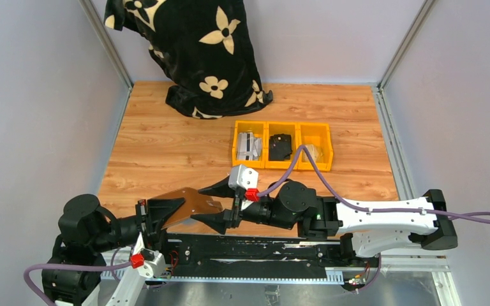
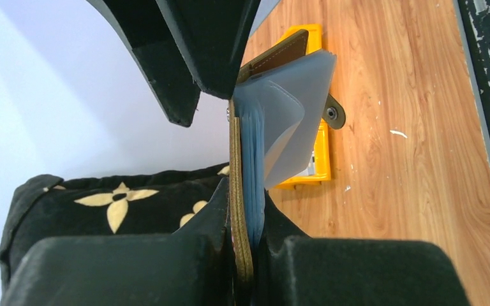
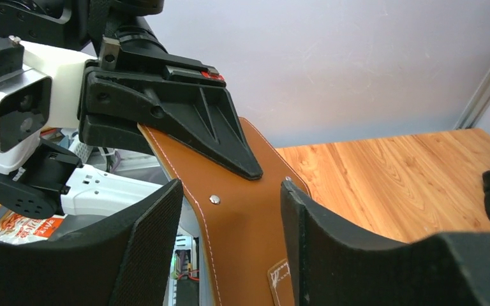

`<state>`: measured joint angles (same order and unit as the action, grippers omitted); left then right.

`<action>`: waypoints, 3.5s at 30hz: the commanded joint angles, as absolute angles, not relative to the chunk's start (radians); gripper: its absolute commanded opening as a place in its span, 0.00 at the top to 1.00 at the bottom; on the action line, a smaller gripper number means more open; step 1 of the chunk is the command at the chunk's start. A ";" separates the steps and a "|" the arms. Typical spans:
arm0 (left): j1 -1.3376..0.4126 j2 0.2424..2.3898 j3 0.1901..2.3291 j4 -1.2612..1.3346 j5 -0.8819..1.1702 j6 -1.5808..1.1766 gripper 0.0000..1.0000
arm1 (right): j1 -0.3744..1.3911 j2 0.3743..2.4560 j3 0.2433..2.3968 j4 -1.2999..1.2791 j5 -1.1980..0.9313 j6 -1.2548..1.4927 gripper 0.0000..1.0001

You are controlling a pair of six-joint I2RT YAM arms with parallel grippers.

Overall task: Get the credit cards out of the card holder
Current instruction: Remove the credit card from the card holder.

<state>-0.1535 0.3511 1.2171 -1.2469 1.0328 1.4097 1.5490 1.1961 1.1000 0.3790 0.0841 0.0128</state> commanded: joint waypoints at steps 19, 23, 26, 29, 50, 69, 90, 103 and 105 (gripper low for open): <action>-0.048 0.379 1.288 -1.236 1.199 1.399 1.00 | 1.556 1.193 1.107 0.139 0.016 -0.072 0.43; -0.039 0.373 1.287 -1.236 1.207 1.373 1.00 | 1.595 1.223 1.099 0.258 0.228 -0.114 0.48; -0.039 0.366 1.279 -1.236 1.206 1.360 1.00 | 1.633 1.217 1.071 0.373 0.467 -0.161 0.63; -0.039 0.362 1.273 -1.237 1.207 1.355 1.00 | 1.637 1.180 1.033 0.457 0.569 -0.151 0.79; -0.022 0.356 1.261 -1.236 1.280 1.251 1.00 | 1.635 1.141 1.002 0.709 0.806 0.060 1.00; -0.017 0.478 1.354 -1.235 1.329 0.847 1.00 | 1.552 1.010 1.074 0.268 0.217 -0.032 0.31; -0.016 0.589 1.480 -1.240 1.475 0.722 1.00 | 1.531 0.958 1.113 0.062 -0.193 -0.063 0.22; -0.017 0.617 1.529 -1.239 1.515 0.660 1.00 | 1.571 0.993 1.101 0.175 0.083 -0.121 0.64; -0.017 0.619 1.531 -1.239 1.519 0.660 1.00 | 1.577 0.999 1.106 0.182 0.075 -0.121 0.55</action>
